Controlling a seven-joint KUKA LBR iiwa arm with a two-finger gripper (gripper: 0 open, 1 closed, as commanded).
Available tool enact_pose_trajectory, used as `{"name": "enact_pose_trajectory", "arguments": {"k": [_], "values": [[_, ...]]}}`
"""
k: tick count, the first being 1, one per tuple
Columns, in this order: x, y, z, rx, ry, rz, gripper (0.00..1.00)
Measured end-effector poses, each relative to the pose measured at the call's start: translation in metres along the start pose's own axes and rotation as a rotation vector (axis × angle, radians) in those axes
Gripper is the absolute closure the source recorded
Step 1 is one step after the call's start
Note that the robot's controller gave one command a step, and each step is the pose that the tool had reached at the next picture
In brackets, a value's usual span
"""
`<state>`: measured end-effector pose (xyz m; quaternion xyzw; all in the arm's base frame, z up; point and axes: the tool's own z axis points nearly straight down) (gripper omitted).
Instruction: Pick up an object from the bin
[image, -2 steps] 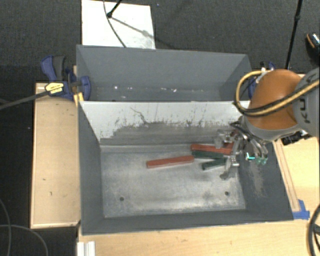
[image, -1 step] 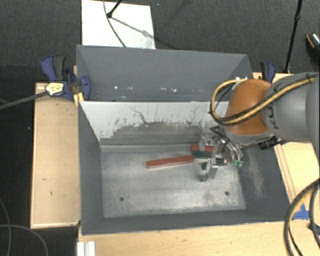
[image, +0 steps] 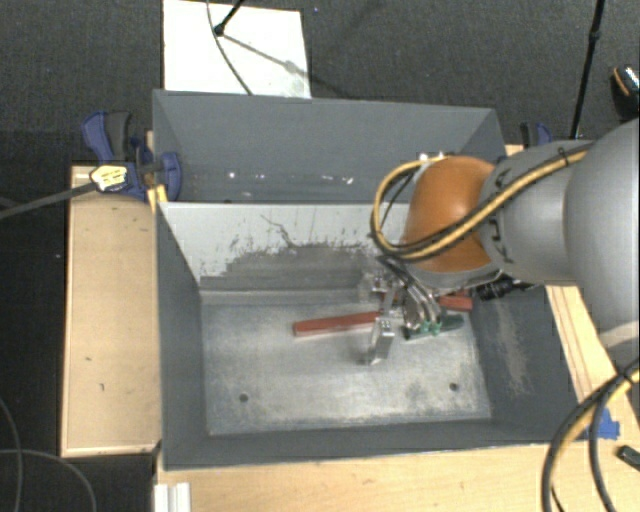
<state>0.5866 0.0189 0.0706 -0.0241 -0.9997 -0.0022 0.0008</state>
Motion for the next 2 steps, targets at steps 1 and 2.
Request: {"name": "enact_pose_trajectory", "arguments": {"k": [1, 2], "values": [[0.000, -0.005, 0.000, 0.004, -0.001, 0.003, 1.00], [0.001, -0.023, -0.158, 0.005, -0.012, -0.222, 1.00]]}}
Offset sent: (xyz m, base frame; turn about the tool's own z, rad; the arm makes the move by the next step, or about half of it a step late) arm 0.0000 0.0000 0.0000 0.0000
